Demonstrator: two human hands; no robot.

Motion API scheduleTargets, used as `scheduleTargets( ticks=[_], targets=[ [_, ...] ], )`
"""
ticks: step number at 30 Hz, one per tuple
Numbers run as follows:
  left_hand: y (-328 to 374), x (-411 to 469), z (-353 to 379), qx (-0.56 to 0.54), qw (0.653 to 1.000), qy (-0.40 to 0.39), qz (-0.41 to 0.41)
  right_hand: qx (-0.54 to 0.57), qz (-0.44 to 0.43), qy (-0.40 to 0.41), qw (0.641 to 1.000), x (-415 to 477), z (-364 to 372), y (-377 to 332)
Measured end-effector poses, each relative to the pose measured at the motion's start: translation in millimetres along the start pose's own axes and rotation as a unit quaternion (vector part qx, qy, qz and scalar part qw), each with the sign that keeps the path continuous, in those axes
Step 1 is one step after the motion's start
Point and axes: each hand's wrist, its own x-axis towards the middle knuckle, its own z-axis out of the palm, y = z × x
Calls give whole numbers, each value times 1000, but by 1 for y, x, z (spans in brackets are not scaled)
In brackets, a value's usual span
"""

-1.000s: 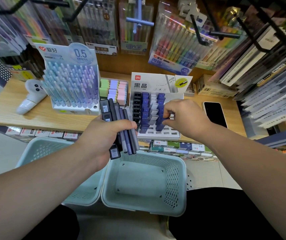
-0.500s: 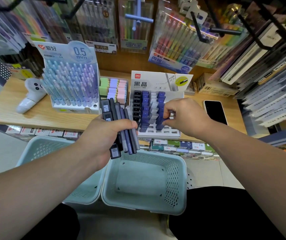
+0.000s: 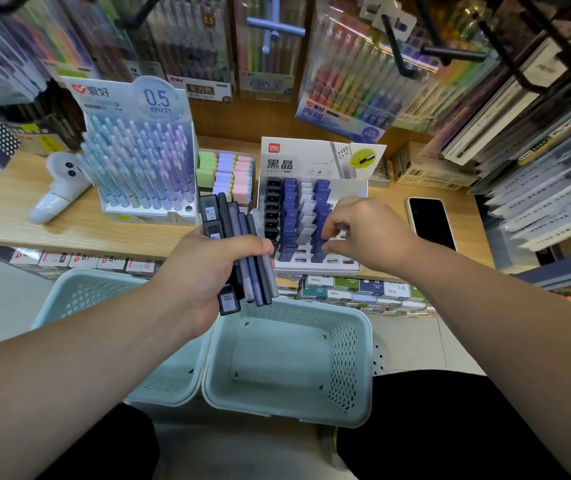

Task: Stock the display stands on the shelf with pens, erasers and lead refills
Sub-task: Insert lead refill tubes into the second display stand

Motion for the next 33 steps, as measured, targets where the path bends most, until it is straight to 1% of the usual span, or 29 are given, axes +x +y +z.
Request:
scheduleTargets(
  ticks=[1, 2, 3, 4, 5, 6, 7, 8, 9, 10, 11, 12, 15, 16, 17, 20, 22, 23, 24, 27, 28, 30, 33],
  targets=[
    [0, 0, 0, 0, 1000, -2, 0, 50, 34, 17, 998, 1, -5, -2],
    [0, 0, 0, 1, 1000, -2, -2, 133, 82, 39, 987, 3, -10, -4],
    [1, 0, 1, 2, 1000, -3, -3, 245, 139, 58, 958, 5, -18, -7],
    [0, -1, 1, 2, 1000, -4, -4, 358, 192, 69, 911, 6, -25, -10],
    [0, 0, 1, 2, 1000, -4, -5, 459, 228, 72, 856, 8, -33, -14],
    [0, 0, 1, 1, 1000, -4, -5, 536, 248, 68, 804, 8, -39, -18],
    [-1, 1, 1, 0, 1000, -5, -4, 588, 258, 59, 764, 8, -44, -22],
    [-1, 1, 1, -1, 1000, -6, -4, 618, 260, 45, 740, 7, -48, -25],
    [-2, 2, 1, -1, 1000, -6, -3, 635, 256, 28, 728, 5, -48, -26],
    [-3, 2, 1, -1, 1000, -7, -2, 641, 251, 13, 726, 4, -49, -27],
    [-3, 2, 1, 1, 1000, -9, -1, 634, 248, 5, 733, 3, -47, -27],
    [-3, 2, 1, 2, 1000, -11, -1, 612, 250, 5, 750, 2, -46, -26],
    [-3, 1, 0, 4, 1000, -14, 4, 487, 269, 15, 831, 3, -41, -24],
    [-3, 1, 0, 4, 1000, -15, 4, 452, 265, 10, 852, 2, -40, -24],
    [-3, 1, 0, 3, 1000, -15, 4, 434, 256, 4, 864, 2, -38, -24],
    [-3, 0, 0, -5, 1000, -12, 3, 424, 222, -7, 878, 0, -37, -24],
    [-2, -1, 0, -9, 1000, -11, 2, 407, 216, -16, 887, -1, -40, -22],
    [-2, -1, 0, -11, 1000, -11, 2, 420, 220, -24, 880, -1, -41, -20],
    [-1, -1, 0, -12, 1000, -12, 2, 452, 227, -32, 862, -2, -44, -19],
    [0, -1, -1, -13, 1000, -11, 2, 578, 234, -45, 781, -4, -49, -19],
    [0, -1, -1, -11, 1000, -12, 2, 601, 232, -51, 763, -4, -51, -20],
    [-1, 0, -1, -9, 1000, -11, 3, 622, 221, -82, 747, -4, -52, -26],
    [-1, 0, 1, -11, 1000, -11, 6, 629, 191, -154, 738, -4, -51, -35]
  ],
)
